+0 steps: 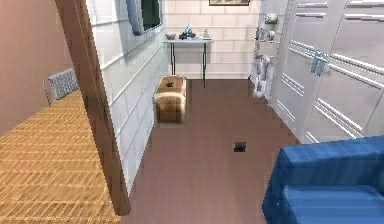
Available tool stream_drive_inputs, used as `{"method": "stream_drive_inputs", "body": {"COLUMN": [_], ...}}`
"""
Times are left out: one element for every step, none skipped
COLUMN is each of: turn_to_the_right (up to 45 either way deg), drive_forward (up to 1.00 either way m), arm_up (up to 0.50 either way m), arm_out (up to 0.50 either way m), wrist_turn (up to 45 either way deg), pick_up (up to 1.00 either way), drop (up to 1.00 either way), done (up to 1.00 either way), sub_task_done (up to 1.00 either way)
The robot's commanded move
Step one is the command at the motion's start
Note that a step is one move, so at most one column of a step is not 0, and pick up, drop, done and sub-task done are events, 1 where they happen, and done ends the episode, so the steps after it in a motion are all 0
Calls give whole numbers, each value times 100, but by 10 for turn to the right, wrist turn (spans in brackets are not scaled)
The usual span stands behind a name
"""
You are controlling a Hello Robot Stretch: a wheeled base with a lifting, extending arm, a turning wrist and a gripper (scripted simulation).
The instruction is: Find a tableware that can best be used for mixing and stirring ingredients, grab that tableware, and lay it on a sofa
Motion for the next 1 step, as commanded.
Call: {"method": "stream_drive_inputs", "body": {"turn_to_the_right": [30], "drive_forward": [0], "arm_up": [0], "arm_out": [0], "wrist_turn": [0], "pick_up": [0], "drop": [0], "done": [0], "sub_task_done": [0]}}
